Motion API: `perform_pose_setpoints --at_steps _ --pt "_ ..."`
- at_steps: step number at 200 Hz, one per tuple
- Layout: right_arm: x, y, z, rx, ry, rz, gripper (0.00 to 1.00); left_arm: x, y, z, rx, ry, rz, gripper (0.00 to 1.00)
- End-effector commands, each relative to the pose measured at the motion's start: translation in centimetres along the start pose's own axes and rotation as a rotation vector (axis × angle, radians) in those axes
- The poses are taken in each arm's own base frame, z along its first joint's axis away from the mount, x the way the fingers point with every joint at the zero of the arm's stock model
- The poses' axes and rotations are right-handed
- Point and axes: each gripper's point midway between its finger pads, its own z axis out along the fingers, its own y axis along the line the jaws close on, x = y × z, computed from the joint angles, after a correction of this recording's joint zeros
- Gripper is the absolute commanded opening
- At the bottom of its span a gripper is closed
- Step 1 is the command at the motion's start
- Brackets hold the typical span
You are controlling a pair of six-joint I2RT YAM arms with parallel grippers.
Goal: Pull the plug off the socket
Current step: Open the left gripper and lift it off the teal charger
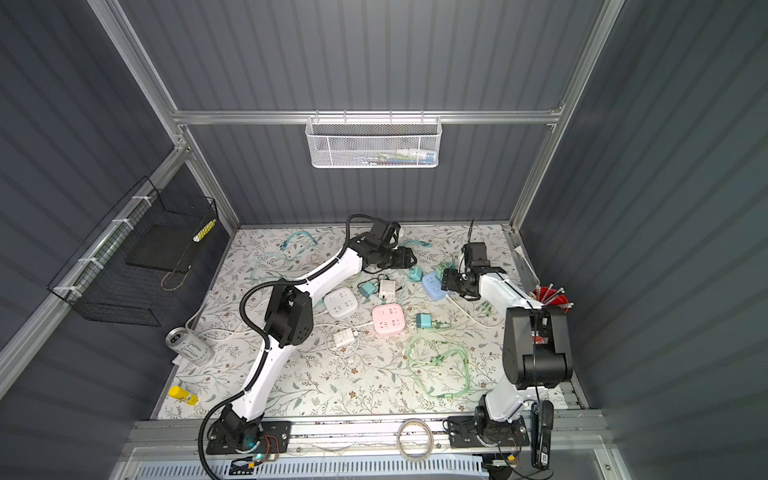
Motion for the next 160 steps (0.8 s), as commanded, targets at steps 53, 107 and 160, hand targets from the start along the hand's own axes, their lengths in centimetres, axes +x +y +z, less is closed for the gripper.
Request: perform_pose_setpoints --at_steps 53,107,160 --pt "-1.3 -0.6 -1.0 0.019 -0.024 -0.008 0.77 -0.7 1.9 -4.1 -0.154 -0.005 0.080 0.69" --pt "-1.7 -1.1 -1.0 0.029 -0.024 -0.019 0.78 -0.5 2.8 -4.9 -0.220 0.013 0.117 0.66" --pt "-2.2 -1.3 -0.9 0.047 -0.037 -0.171 0.78 -1.3 1.2 -4.2 -0.144 -0.004 0.150 0.65"
